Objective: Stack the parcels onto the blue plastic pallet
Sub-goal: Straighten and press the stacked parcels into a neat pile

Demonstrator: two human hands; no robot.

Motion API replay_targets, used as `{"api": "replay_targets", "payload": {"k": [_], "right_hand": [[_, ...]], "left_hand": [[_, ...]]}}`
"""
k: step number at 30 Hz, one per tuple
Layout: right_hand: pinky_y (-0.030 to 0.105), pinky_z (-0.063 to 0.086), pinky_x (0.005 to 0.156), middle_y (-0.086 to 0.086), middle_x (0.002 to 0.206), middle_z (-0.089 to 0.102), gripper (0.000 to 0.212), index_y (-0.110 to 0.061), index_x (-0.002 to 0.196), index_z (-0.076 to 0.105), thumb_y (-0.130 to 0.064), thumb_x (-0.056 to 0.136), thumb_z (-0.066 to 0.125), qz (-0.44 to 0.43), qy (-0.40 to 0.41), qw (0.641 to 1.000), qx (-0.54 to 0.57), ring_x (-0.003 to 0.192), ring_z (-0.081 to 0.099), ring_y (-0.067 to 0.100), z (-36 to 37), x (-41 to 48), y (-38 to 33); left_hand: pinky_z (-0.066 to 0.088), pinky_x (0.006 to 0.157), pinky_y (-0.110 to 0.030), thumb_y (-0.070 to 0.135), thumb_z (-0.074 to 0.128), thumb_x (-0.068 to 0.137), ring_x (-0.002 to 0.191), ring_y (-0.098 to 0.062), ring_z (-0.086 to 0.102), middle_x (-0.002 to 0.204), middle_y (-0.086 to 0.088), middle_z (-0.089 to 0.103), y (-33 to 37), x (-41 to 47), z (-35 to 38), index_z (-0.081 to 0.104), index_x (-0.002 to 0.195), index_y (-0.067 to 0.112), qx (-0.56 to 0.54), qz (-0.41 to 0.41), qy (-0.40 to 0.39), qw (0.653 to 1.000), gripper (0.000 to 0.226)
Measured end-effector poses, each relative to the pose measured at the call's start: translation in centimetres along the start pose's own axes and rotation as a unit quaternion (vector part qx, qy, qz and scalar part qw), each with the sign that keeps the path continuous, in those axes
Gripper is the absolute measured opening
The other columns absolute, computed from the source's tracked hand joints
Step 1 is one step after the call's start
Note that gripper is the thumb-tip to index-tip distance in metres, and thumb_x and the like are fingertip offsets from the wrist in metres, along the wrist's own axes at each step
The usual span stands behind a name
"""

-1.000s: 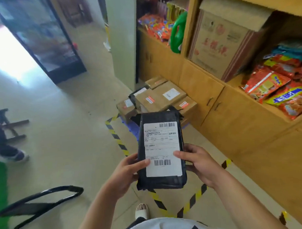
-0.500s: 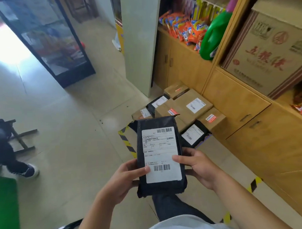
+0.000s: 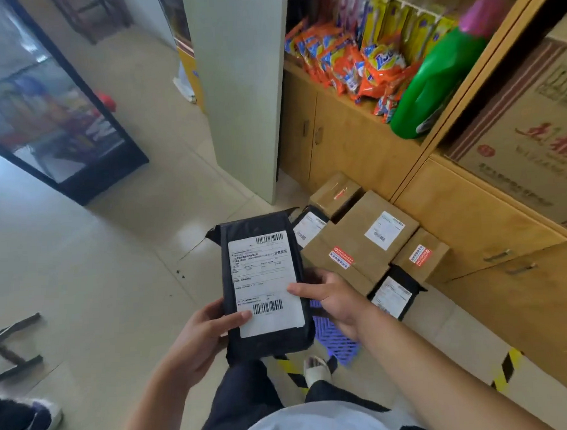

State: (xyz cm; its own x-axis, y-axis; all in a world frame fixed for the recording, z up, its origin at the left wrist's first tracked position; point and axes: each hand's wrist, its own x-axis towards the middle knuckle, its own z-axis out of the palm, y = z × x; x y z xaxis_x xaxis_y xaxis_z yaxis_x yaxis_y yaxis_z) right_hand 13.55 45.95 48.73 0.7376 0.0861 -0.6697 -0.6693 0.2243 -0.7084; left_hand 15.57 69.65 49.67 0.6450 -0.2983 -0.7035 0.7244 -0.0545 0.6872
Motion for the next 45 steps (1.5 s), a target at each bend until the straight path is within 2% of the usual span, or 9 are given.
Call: {"api": "replay_targets", "payload": {"k": [6, 12, 16, 23, 25, 28, 33, 37, 45], "right_hand": [[0.037, 0.055, 0.083, 0.008, 0.105, 0.072, 0.022, -0.013, 0.109, 0.068, -0.023, 0.09, 0.072, 0.048, 0.192, 0.973, 0.117, 0.096, 0.067, 0.022, -0.7, 9.5, -1.4], [0.038, 0.051, 0.087, 0.01, 0.122, 0.065, 0.043, -0.011, 0.127, 0.06, -0.027, 0.089, 0.072, 0.166, 0.369, 0.9, 0.162, 0.108, 0.061, 0.023, -2.2, 17.8, 3.0], [0.04, 0.048, 0.1, 0.008, 0.14, 0.054, 0.063, -0.012, 0.139, 0.052, -0.031, 0.084, 0.077, 0.249, 0.409, 0.872, 0.097, 0.119, 0.056, 0.026, -3.4, 23.0, 7.0], [0.02, 0.05, 0.061, -0.005, 0.113, 0.06, 0.066, -0.031, 0.121, 0.048, -0.034, 0.069, 0.087, 0.185, 0.517, 0.835, 0.038, 0.087, 0.061, 0.015, -11.6, 33.9, 11.0], [0.034, 0.056, 0.083, 0.003, 0.146, 0.044, 0.102, -0.039, 0.148, 0.033, -0.044, 0.063, 0.088, 0.197, 0.519, 0.831, -0.035, 0.121, 0.055, 0.024, -14.0, 36.5, 11.9], [0.051, 0.036, 0.113, 0.003, 0.166, 0.008, 0.115, -0.042, 0.156, 0.013, -0.048, 0.067, 0.086, 0.249, 0.489, 0.828, -0.115, 0.15, 0.021, 0.029, -15.8, 39.1, 13.3], [0.045, 0.03, 0.118, -0.001, 0.168, 0.001, 0.119, -0.042, 0.158, 0.005, -0.048, 0.07, 0.085, 0.285, 0.431, 0.837, -0.18, 0.153, 0.01, 0.028, -15.1, 40.6, 16.3], [0.042, 0.027, 0.118, -0.003, 0.168, 0.001, 0.117, -0.043, 0.157, 0.002, -0.047, 0.073, 0.083, 0.292, 0.432, 0.831, -0.194, 0.154, 0.006, 0.027, -15.5, 40.8, 16.2], [0.04, 0.026, 0.118, -0.004, 0.168, 0.001, 0.115, -0.044, 0.157, 0.007, -0.044, 0.072, 0.084, 0.297, 0.424, 0.836, -0.181, 0.154, 0.006, 0.026, -15.9, 41.1, 16.0]], "left_hand": [[0.059, 0.08, -0.041, 0.015, 0.075, 0.077, 0.108, -0.031, 0.068, 0.117, -0.011, 0.072, 5.6, 14.9, -5.8, 0.057, 0.129, 0.003, 0.049, -0.08, -0.016, 0.995, 0.056], [0.056, 0.086, -0.059, 0.013, 0.079, 0.081, 0.1, -0.039, 0.067, 0.106, -0.014, 0.073, 9.6, 31.1, -8.0, 0.063, 0.109, 0.007, 0.191, -0.138, 0.008, 0.972, 0.033], [0.06, 0.08, -0.046, 0.013, 0.081, 0.078, 0.089, -0.032, 0.068, 0.102, -0.01, 0.07, 8.4, 41.0, -7.1, 0.063, 0.106, 0.006, 0.274, -0.137, 0.0, 0.952, 0.035], [0.056, 0.067, -0.036, 0.008, 0.08, 0.077, 0.077, -0.028, 0.069, 0.101, -0.014, 0.074, 2.8, 56.7, -4.4, 0.069, 0.097, 0.009, 0.336, -0.137, -0.079, 0.928, 0.023], [0.057, 0.066, -0.035, 0.008, 0.078, 0.079, 0.083, -0.028, 0.071, 0.102, -0.011, 0.074, 1.8, 59.7, -3.2, 0.069, 0.105, 0.007, 0.339, -0.134, -0.105, 0.925, 0.028], [0.058, 0.067, -0.037, 0.006, 0.077, 0.08, 0.085, -0.029, 0.071, 0.102, -0.01, 0.074, 0.6, 63.0, -1.3, 0.067, 0.109, 0.005, 0.345, -0.124, -0.14, 0.92, 0.03], [0.048, 0.041, -0.02, 0.002, 0.074, 0.082, 0.068, -0.023, 0.068, 0.098, -0.011, 0.072, -1.7, 65.4, 1.2, 0.066, 0.11, 0.002, 0.373, -0.147, -0.189, 0.896, 0.029], [0.057, 0.064, -0.03, 0.005, 0.073, 0.081, 0.095, -0.029, 0.071, 0.11, -0.007, 0.074, -2.7, 66.8, 1.8, 0.068, 0.116, 0.01, 0.375, -0.165, -0.191, 0.892, 0.036], [0.058, 0.086, -0.05, 0.014, 0.076, 0.077, 0.099, -0.033, 0.068, 0.113, -0.006, 0.071, -3.2, 66.3, 2.5, 0.063, 0.117, 0.016, 0.411, -0.16, -0.131, 0.888, 0.042]]}}
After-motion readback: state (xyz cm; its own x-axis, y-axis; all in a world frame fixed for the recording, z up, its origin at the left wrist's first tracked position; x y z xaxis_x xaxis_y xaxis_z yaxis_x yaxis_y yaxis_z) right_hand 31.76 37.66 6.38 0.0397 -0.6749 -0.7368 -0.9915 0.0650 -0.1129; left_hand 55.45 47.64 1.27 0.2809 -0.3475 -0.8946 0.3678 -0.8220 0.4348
